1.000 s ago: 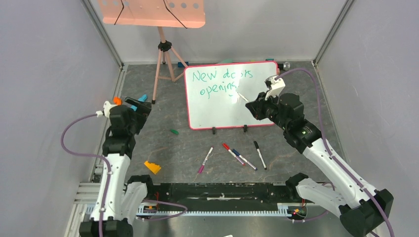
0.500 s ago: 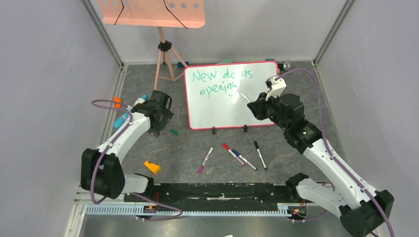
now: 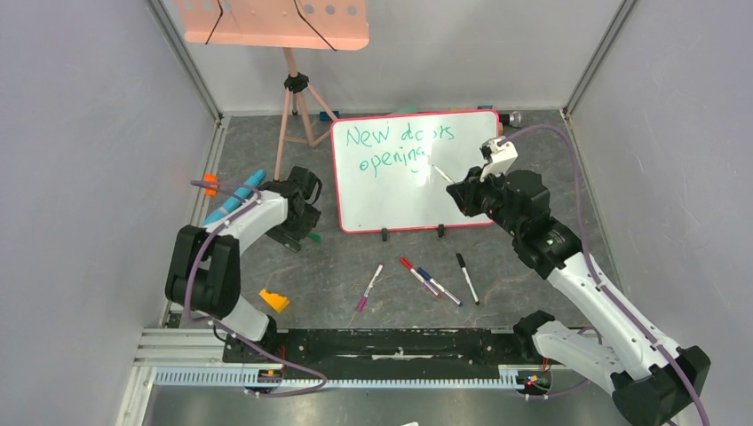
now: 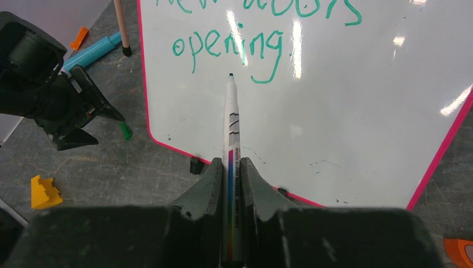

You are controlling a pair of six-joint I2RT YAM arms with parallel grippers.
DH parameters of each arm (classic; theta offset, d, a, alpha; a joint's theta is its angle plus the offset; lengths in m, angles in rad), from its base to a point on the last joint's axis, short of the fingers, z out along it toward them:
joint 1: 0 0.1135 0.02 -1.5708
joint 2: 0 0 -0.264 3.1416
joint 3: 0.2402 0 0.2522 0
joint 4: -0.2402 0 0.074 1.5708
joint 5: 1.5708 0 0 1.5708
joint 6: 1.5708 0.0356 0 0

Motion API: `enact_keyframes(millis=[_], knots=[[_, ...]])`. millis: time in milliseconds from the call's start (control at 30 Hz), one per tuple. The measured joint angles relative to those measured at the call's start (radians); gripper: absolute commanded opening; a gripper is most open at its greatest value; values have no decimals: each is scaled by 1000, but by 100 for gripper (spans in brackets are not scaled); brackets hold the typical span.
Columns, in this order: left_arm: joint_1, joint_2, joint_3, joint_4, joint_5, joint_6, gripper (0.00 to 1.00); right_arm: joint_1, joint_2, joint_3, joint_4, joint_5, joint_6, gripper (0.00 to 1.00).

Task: Write a sentence on the whiteboard
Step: Pick up the pen cap from the center of the board, then insert the whiteboard marker without the cap into the center of the board.

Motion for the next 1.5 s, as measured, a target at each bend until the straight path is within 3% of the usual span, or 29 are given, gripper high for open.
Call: enact_keyframes(millis=[233,333,567,733,967,1100,1233,1367,1500], knots=[[-19,96,0,36,34,-41,71,0,-4,0,0,4,0,0],[-25,134,18,39,43,-52,56,0,-4,-1,0,6,-2,0],[-41,148,25,42,44,-56,4,0,-10,-2,-9,6,-6,0],[-54,30,-107,182,24,-6,2,0,-11,-2,-60,-5,-20,0],[-55,-380,-382,449,78,389,2,-2,60,54,-163,-138,-44,0],[-55,-681,-551,758,288,756,2,-1,151,106,-206,-253,-39,0],[-56,-846,-676,977,571,1121,2,10,180,121,-248,-338,-8,0],[-65,-831,-632,972,783,1398,2,48,223,192,-303,-404,23,0],[-83,-789,-525,832,928,1645,2,124,295,292,-352,-446,21,0]])
